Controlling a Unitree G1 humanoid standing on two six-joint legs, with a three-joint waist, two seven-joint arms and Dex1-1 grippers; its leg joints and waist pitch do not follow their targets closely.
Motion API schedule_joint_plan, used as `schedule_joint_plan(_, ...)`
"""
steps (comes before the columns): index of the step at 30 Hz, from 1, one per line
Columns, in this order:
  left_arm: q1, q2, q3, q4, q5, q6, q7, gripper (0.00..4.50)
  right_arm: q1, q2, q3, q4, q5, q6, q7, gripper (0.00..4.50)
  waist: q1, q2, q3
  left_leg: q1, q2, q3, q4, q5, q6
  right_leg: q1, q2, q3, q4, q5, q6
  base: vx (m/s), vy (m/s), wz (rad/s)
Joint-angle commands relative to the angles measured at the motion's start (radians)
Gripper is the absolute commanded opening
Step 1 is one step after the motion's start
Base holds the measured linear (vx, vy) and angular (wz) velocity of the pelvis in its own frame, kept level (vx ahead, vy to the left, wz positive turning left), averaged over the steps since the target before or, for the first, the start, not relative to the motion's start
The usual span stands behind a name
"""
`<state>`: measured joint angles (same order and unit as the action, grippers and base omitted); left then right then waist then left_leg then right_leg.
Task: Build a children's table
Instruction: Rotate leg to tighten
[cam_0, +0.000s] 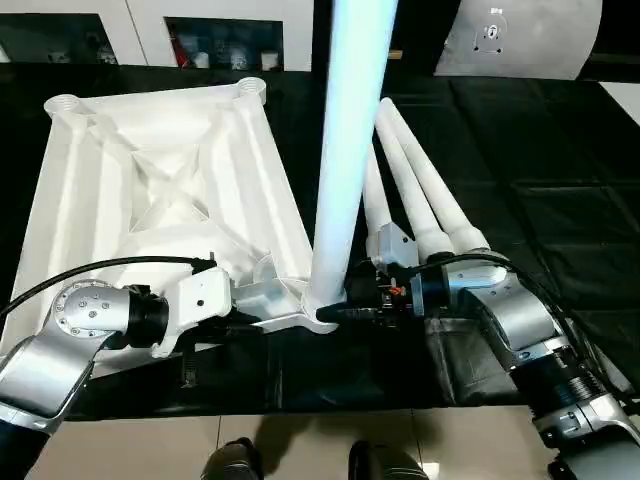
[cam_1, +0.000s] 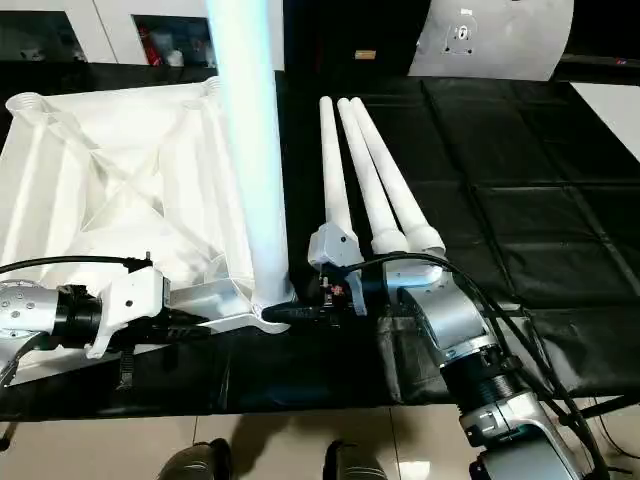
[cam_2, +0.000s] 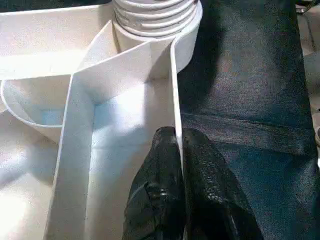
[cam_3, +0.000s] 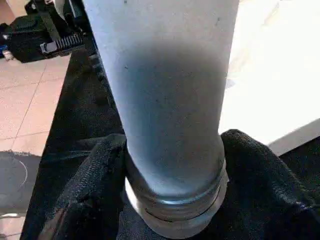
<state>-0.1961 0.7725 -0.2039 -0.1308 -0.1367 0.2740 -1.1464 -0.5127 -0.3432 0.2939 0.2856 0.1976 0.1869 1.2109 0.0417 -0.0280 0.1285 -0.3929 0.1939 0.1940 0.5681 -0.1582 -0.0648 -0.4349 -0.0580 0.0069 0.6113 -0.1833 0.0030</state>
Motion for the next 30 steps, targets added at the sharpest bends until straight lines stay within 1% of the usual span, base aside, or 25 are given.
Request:
schedule_joint_plan(1,0.014,0.008,-0.041,-0.005,0.001,-0.019,-0.046,0.0,0.011,0.011,0.014,-0.003,0.012,0.009,0.024,2.64,-0.002,0.009,-0.063,0.029,0.026,-0.004,-0.056,-0.181,0.049,0.047,-0.044,0.024,-0.058,-0.096,-0.237,0.0,0.0,0.0)
schedule_joint_plan(2,0.017,0.003,-0.037,-0.008,0.0,-0.012,-0.034,0.0,0.017,0.017,0.014,-0.008,0.016,0.018,0.019,2.64,-0.003,0.008,-0.063,0.028,0.026,-0.005,-0.056,-0.181,0.05,0.048,-0.044,0.024,-0.058,-0.096,-0.237,0.0,0.0,0.0)
schedule_joint_plan(3,0.018,-0.023,-0.023,-0.02,0.001,0.024,0.019,0.0,0.032,0.04,0.013,-0.013,0.011,0.04,-0.026,2.64,-0.003,0.011,-0.061,0.028,0.026,-0.005,-0.057,-0.184,0.048,0.047,-0.045,0.025,-0.059,-0.099,-0.237,0.0,0.0,0.0)
schedule_joint_plan(4,0.018,-0.023,-0.023,-0.02,0.001,0.024,0.019,0.0,0.032,0.04,0.013,-0.013,0.011,0.04,-0.026,2.64,-0.003,0.01,-0.061,0.028,0.027,-0.005,-0.058,-0.184,0.046,0.047,-0.044,0.025,-0.059,-0.099,-0.236,0.0,0.0,0.0)
schedule_joint_plan(5,0.018,-0.033,-0.017,-0.026,0.003,0.04,0.042,0.0,0.037,0.05,0.013,-0.013,0.007,0.048,-0.048,2.64,-0.002,0.01,-0.06,0.029,0.027,-0.005,-0.059,-0.2,0.042,0.045,-0.044,0.024,-0.062,-0.123,-0.234,0.0,0.0,0.0)
schedule_joint_plan(6,0.016,-0.072,-0.002,-0.045,0.0,0.092,0.105,0.0,0.044,0.086,0.005,-0.001,-0.009,0.06,-0.124,2.64,-0.004,0.01,-0.058,0.029,0.027,-0.005,-0.061,-0.209,0.037,0.045,-0.044,0.024,-0.063,-0.141,-0.231,0.0,0.0,0.0)
schedule_joint_plan(7,0.015,-0.107,0.01,-0.064,-0.001,0.133,0.162,0.0,0.05,0.123,-0.004,0.009,-0.023,0.066,-0.2,2.64,-0.009,0.01,-0.045,0.026,0.028,-0.006,-0.068,-0.277,0.003,0.039,-0.046,0.027,-0.075,-0.255,-0.214,0.0,0.0,0.0)
schedule_joint_plan(8,0.014,-0.133,0.017,-0.078,0.001,0.163,0.204,0.0,0.054,0.152,-0.013,0.015,-0.03,0.072,-0.255,2.63,-0.01,0.009,-0.047,0.028,0.026,-0.009,-0.068,-0.299,-0.011,0.04,-0.049,0.027,-0.077,-0.31,-0.2,0.0,0.0,0.0)
schedule_joint_plan(9,0.011,-0.161,0.021,-0.094,0.013,0.194,0.251,0.0,0.058,0.189,-0.026,0.019,-0.028,0.086,-0.313,2.63,-0.013,0.008,-0.046,0.033,0.027,-0.013,-0.071,-0.327,-0.029,0.035,-0.051,0.029,-0.084,-0.384,-0.173,0.0,0.0,0.0)
schedule_joint_plan(10,-0.003,-0.239,0.026,-0.124,0.053,0.272,0.372,0.0,0.062,0.285,-0.055,0.033,-0.019,0.105,-0.44,2.63,-0.021,0.007,-0.046,0.024,0.026,-0.018,-0.075,-0.33,-0.041,0.039,-0.051,0.028,-0.084,-0.418,-0.153,0.0,0.0,0.0)
schedule_joint_plan(12,-0.012,-0.3,0.024,-0.15,0.075,0.332,0.447,0.0,0.062,0.354,-0.072,0.046,-0.016,0.113,-0.522,2.63,-0.028,0.008,-0.048,0.025,0.025,-0.019,-0.074,-0.335,-0.05,0.035,-0.051,0.028,-0.086,-0.431,-0.14,0.0,0.0,0.0)
schedule_joint_plan(13,-0.017,-0.336,0.023,-0.16,0.089,0.359,0.49,0.0,0.061,0.388,-0.077,0.056,-0.022,0.107,-0.565,2.63,-0.035,0.008,-0.048,0.028,0.024,-0.02,-0.073,-0.345,-0.045,0.031,-0.049,0.028,-0.09,-0.429,-0.128,0.0,0.0,0.0)
schedule_joint_plan(15,-0.021,-0.36,0.022,-0.165,0.098,0.375,0.517,0.0,0.06,0.408,-0.08,0.062,-0.028,0.102,-0.592,2.63,-0.035,0.006,-0.052,0.029,0.022,-0.018,-0.071,-0.341,-0.03,0.029,-0.044,0.028,-0.091,-0.387,-0.123,0.0,0.0,0.0)
schedule_joint_plan(16,-0.033,-0.412,0.018,-0.168,0.113,0.396,0.566,0.0,0.053,0.449,-0.088,0.079,-0.032,0.101,-0.648,2.63,-0.037,0.007,-0.051,0.028,0.024,-0.015,-0.071,-0.333,-0.03,0.027,-0.043,0.03,-0.088,-0.358,-0.129,0.0,0.0,0.0)
schedule_joint_plan(17,-0.055,-0.49,0.002,-0.169,0.132,0.421,0.632,0.0,0.038,0.508,-0.098,0.106,-0.045,0.104,-0.731,2.63,-0.036,0.006,-0.05,0.028,0.022,-0.015,-0.069,-0.328,-0.024,0.027,-0.041,0.029,-0.09,-0.345,-0.129,0.0,0.0,0.0)
schedule_joint_plan(18,-0.06,-0.509,-0.007,-0.17,0.133,0.425,0.643,0.0,0.036,0.521,-0.097,0.111,-0.051,0.098,-0.744,2.63,-0.039,0.005,-0.051,0.026,0.022,-0.013,-0.069,-0.319,-0.023,0.027,-0.042,0.031,-0.089,-0.334,-0.131,0.0,0.0,0.0)
schedule_joint_plan(19,-0.062,-0.517,-0.015,-0.176,0.134,0.435,0.65,0.0,0.037,0.529,-0.097,0.11,-0.058,0.096,-0.75,2.63,-0.032,0.003,-0.056,0.024,0.021,-0.014,-0.068,-0.283,-0.014,0.033,-0.042,0.028,-0.084,-0.286,-0.127,0.0,0.0,0.0)
schedule_joint_plan(20,-0.063,-0.517,-0.021,-0.179,0.136,0.437,0.649,0.0,0.039,0.534,-0.103,0.108,-0.051,0.097,-0.745,2.63,-0.033,0.0,-0.056,0.021,0.02,-0.013,-0.067,-0.273,-0.009,0.034,-0.04,0.028,-0.082,-0.259,-0.128,0.0,0.0,0.0)
schedule_joint_plan(22,-0.062,-0.498,-0.036,-0.186,0.147,0.44,0.629,0.0,0.044,0.532,-0.119,0.101,-0.045,0.102,-0.742,3.29,-0.031,0.001,-0.06,0.021,0.018,-0.01,-0.062,-0.225,0.015,0.038,-0.037,0.027,-0.075,-0.157,-0.142,0.0,0.0,0.0)
schedule_joint_plan(24,-0.057,-0.474,-0.044,-0.194,0.147,0.447,0.609,0.0,0.047,0.514,-0.121,0.095,-0.047,0.1,-0.733,3.29,-0.03,0.003,-0.061,0.019,0.017,-0.008,-0.06,-0.186,0.03,0.043,-0.036,0.026,-0.069,-0.089,-0.158,0.0,0.0,0.0)
schedule_joint_plan(25,-0.051,-0.442,-0.043,-0.194,0.143,0.444,0.588,0.0,0.048,0.487,-0.123,0.09,-0.049,0.094,-0.718,3.29,-0.029,0.004,-0.06,0.018,0.016,-0.008,-0.061,-0.182,0.035,0.044,-0.037,0.025,-0.069,-0.08,-0.164,0.0,0.0,0.0)
schedule_joint_plan(26,-0.049,-0.437,-0.041,-0.195,0.148,0.448,0.582,0.0,0.048,0.481,-0.125,0.09,-0.054,0.091,-0.714,3.58,-0.031,0.003,-0.059,0.016,0.016,-0.009,-0.062,-0.186,0.035,0.047,-0.038,0.024,-0.069,-0.094,-0.166,0.0,0.0,0.0)
schedule_joint_plan(27,-0.049,-0.437,-0.041,-0.195,0.148,0.448,0.582,0.0,0.048,0.481,-0.125,0.09,-0.054,0.091,-0.714,3.7,-0.031,0.004,-0.059,0.018,0.017,-0.009,-0.063,-0.189,0.033,0.046,-0.039,0.024,-0.07,-0.102,-0.167,0.0,0.0,0.0)
schedule_joint_plan(28,-0.048,-0.429,-0.036,-0.193,0.152,0.45,0.572,0.0,0.046,0.469,-0.128,0.09,-0.063,0.081,-0.71,3.7,-0.031,0.009,-0.059,0.021,0.019,-0.009,-0.063,-0.199,0.027,0.044,-0.04,0.024,-0.071,-0.117,-0.172,0.0,0.0,0.0)
schedule_joint_plan(30,-0.043,-0.406,-0.028,-0.189,0.149,0.44,0.548,0.0,0.049,0.441,-0.128,0.076,-0.067,0.072,-0.684,3.86,-0.031,0.008,-0.059,0.022,0.019,-0.009,-0.063,-0.207,0.022,0.045,-0.039,0.023,-0.072,-0.129,-0.171,0.0,0.0,0.0)
